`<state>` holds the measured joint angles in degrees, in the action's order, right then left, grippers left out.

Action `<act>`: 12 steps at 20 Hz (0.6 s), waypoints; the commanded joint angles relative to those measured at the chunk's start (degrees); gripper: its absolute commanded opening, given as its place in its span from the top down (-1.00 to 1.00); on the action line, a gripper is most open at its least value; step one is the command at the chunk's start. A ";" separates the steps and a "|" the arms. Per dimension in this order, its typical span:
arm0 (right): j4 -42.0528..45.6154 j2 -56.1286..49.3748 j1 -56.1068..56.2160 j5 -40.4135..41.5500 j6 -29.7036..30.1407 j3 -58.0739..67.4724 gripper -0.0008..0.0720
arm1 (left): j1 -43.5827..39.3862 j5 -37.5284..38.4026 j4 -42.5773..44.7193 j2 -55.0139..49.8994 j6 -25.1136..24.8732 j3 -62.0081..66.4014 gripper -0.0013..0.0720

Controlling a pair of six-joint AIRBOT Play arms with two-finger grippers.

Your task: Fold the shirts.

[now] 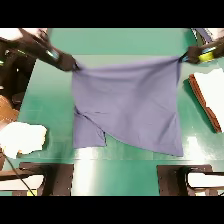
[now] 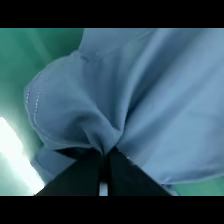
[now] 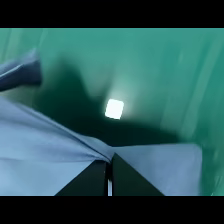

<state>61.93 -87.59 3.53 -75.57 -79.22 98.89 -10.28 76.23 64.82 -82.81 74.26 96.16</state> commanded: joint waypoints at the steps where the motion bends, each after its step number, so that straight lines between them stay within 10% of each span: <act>1: 0.57 -9.16 2.10 7.91 -0.28 -2.21 0.93 | -0.02 -11.23 -0.31 -8.04 -1.27 -7.02 0.89; 5: 0.59 -13.81 2.78 13.16 -0.37 1.53 0.92 | -0.02 -25.62 2.29 -10.51 -0.52 -6.99 0.84; 6: 0.59 -14.82 2.78 13.11 -0.35 3.56 0.84 | -0.02 -27.52 2.43 -10.49 -0.15 -6.99 0.00; 7: 0.59 -15.56 2.75 12.76 -0.37 5.60 0.20 | 0.07 -27.78 2.47 -10.49 1.22 -6.97 -0.67; 8: 0.57 -16.13 2.71 11.65 -0.46 7.91 -0.13 | 0.59 -26.60 2.43 -10.45 1.46 -6.84 -0.68; 12: 0.63 -13.09 0.57 5.44 1.14 11.61 -0.13 | 8.33 -11.19 1.92 -8.68 1.11 -2.62 -0.68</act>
<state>62.46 -101.89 5.37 -66.43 -79.48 107.98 -6.26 57.28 67.02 -92.47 75.16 91.64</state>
